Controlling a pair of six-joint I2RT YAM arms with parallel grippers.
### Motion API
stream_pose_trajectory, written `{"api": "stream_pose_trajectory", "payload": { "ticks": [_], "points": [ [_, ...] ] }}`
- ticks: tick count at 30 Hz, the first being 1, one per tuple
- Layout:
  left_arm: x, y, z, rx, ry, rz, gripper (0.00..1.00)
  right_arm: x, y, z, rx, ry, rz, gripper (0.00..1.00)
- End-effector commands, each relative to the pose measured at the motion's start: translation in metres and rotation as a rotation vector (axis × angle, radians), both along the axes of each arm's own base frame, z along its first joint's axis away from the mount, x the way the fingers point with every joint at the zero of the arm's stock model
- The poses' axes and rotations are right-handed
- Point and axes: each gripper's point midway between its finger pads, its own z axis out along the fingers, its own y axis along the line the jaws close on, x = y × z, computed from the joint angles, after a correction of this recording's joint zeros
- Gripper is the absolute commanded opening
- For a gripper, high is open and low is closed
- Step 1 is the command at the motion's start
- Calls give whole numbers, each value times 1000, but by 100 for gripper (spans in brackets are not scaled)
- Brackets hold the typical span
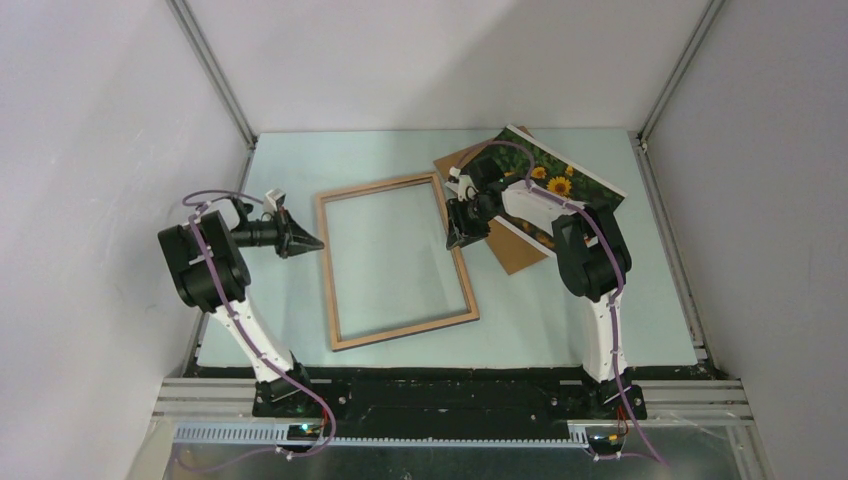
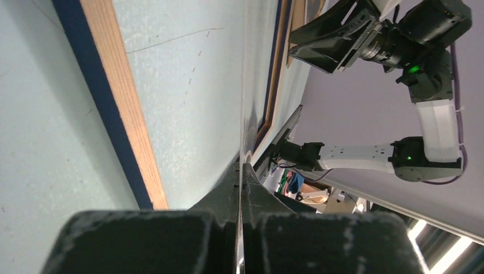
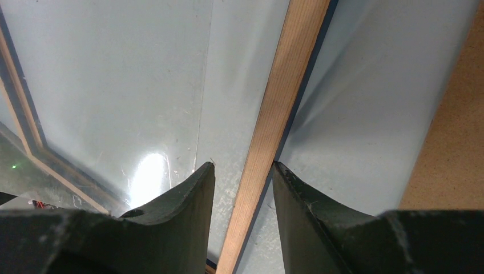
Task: Put the photo into the frame
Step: Place the photo frame item in the photo frame.
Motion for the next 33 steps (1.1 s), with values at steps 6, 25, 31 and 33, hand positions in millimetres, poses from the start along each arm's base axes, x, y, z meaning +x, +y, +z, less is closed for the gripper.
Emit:
{"api": "stream_pose_trajectory", "payload": {
  "ticks": [6,25,31,33],
  "points": [
    [5,-22,20,-139,-30,-18,0,9,-6,32,56,-55,-3,47],
    [9,-54,23,-282,6,-76,0,5,-2,28,148,-5,53,48],
    [10,-59,25,-301,-14,-91,0,6,-3,21,136,5,50,48],
    [11,-60,27,-308,-23,-92,0,6,-4,19,128,6,47,48]
  ]
}}
